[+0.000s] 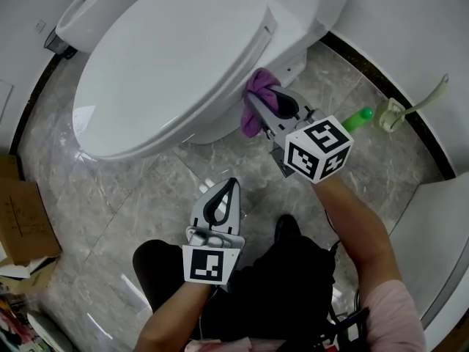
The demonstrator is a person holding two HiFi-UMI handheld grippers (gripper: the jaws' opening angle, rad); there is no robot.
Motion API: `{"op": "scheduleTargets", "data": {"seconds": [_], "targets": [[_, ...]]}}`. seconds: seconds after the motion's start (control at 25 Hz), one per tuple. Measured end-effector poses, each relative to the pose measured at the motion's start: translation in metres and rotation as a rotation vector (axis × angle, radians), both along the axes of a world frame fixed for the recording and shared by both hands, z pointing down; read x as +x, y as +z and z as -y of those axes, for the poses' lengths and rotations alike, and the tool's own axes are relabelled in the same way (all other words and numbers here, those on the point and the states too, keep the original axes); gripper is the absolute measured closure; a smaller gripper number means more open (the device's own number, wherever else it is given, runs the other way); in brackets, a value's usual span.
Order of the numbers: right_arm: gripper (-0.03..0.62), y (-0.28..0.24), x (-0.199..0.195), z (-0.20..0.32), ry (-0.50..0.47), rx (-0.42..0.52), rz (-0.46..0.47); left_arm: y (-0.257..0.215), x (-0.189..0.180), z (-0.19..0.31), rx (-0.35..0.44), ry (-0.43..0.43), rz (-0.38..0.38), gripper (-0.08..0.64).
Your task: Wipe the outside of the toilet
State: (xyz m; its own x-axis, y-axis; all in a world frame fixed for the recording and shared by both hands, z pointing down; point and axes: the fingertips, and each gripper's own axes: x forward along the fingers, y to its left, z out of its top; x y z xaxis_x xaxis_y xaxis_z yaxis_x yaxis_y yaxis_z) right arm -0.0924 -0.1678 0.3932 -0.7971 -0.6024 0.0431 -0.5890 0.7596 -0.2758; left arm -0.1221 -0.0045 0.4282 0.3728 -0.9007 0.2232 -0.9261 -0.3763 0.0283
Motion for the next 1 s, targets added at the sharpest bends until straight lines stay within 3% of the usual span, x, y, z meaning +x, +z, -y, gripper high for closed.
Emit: {"op": "scheduleTargets", "data": {"seconds": [1.0], "targets": [[0.517, -0.014, -0.137, -0.12, -0.341, -0.039, 0.118, 0.008, -0.06, -0.045, -0.01, -0.101, 0.045, 0.552]]}}
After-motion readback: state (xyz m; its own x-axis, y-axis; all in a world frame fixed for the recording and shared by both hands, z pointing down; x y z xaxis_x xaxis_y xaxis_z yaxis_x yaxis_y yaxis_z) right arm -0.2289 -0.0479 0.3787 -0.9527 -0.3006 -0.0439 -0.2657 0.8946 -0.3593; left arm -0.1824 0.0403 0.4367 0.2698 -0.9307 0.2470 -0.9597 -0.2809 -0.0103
